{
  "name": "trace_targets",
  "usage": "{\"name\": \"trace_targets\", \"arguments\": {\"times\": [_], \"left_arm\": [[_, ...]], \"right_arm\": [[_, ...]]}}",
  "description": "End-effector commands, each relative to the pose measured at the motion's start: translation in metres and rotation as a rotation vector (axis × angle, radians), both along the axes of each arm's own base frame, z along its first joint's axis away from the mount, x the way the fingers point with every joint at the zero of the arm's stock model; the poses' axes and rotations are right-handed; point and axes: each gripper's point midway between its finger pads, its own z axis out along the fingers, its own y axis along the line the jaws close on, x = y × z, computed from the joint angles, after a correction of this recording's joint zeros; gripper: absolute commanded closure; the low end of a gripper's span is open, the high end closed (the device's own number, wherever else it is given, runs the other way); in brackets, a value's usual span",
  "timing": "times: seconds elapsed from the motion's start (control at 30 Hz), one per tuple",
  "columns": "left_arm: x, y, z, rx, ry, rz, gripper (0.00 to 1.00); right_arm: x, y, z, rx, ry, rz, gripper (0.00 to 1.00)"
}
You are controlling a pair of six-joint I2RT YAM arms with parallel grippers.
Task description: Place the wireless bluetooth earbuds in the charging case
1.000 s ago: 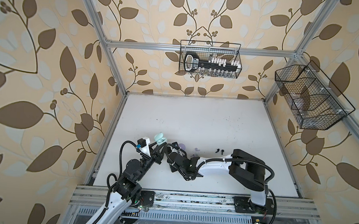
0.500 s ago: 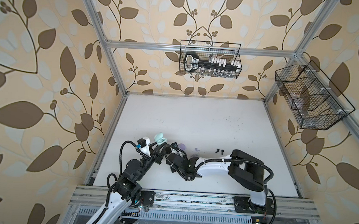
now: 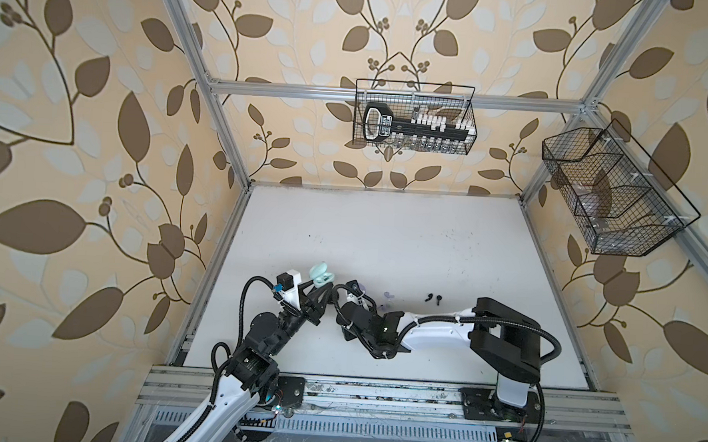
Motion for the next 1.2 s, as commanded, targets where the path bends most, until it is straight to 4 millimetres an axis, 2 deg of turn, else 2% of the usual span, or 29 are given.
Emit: {"name": "trace_targets", "arguments": {"times": [0.0,0.23,0.47,0.6,0.83,1.17], "left_arm": [[-0.011,-0.015,0.037,-0.002,-0.147,-0.09,1.0],[-0.015,-0.036,0.038,0.011,-0.163,-0.208,1.0],[-0.023,-0.049,0.043,0.015,-0.195,-0.291,1.0],[-0.031,-0.058,0.045,0.03,-0.219,-0.347,1.0],[-0.044,-0.082,0.044,0.092,-0.232,-0.478,1.0],[-0.048,-0.092,0.036,0.152,-0.261,-0.526,1.0]], "right_arm": [[-0.004,-0.004,0.023,0.061,-0.021,-0.015,0.85],[-0.006,-0.034,0.063,0.016,-0.139,-0.061,0.86],[-0.006,-0.078,0.105,-0.029,-0.262,-0.126,0.9],[-0.005,-0.095,0.129,-0.037,-0.318,-0.137,0.9],[-0.004,-0.103,0.167,-0.021,-0.386,-0.13,0.9],[-0.018,-0.087,0.206,0.011,-0.437,-0.089,0.9]]}}
